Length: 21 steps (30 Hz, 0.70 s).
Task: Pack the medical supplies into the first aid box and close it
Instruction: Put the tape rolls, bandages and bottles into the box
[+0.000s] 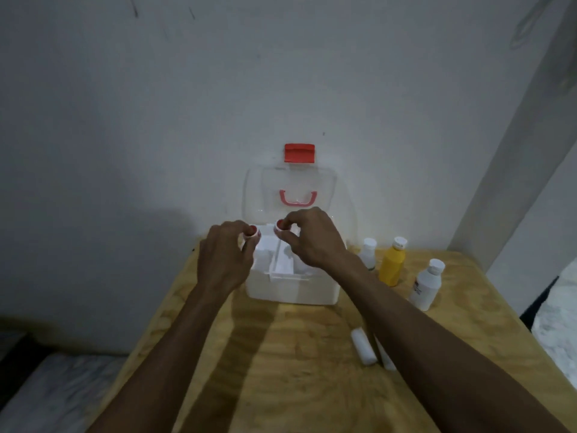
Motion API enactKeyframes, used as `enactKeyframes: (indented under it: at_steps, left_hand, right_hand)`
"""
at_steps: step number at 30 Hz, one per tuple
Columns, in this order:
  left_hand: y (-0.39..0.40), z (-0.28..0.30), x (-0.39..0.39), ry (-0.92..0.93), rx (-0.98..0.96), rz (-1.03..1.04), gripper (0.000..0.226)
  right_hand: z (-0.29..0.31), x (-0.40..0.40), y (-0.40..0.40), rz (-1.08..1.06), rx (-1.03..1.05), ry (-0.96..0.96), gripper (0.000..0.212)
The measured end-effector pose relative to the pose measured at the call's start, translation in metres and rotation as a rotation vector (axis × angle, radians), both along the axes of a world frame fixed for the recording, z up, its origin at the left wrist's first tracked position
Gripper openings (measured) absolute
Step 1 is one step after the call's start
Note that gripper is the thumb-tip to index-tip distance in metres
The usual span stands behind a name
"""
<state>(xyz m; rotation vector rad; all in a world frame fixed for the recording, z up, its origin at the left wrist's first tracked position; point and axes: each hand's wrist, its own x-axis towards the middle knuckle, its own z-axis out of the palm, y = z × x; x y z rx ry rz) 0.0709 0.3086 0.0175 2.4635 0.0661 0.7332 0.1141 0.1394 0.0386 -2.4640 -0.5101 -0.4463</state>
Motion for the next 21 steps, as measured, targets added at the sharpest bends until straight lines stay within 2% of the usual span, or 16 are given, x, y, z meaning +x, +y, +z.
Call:
enactKeyframes:
  at_steps: [11,16,21]
  left_hand:
    - [-0.003,-0.013,0.044,0.14,0.102,0.011,0.027]
    - [-0.002,-0.022,0.052,0.14,0.13,0.089,0.028]
    - [0.0,-0.025,0.051,0.159,0.099,0.065,0.027]
  right_hand:
    - [-0.008,0.051,0.029,0.107,-0.196,0.14,0.025]
    - [-0.013,0.056,0.033,0.091,-0.209,0.17,0.024]
    - [-0.014,0.057,0.033,0.069,-0.201,0.186,0.023]
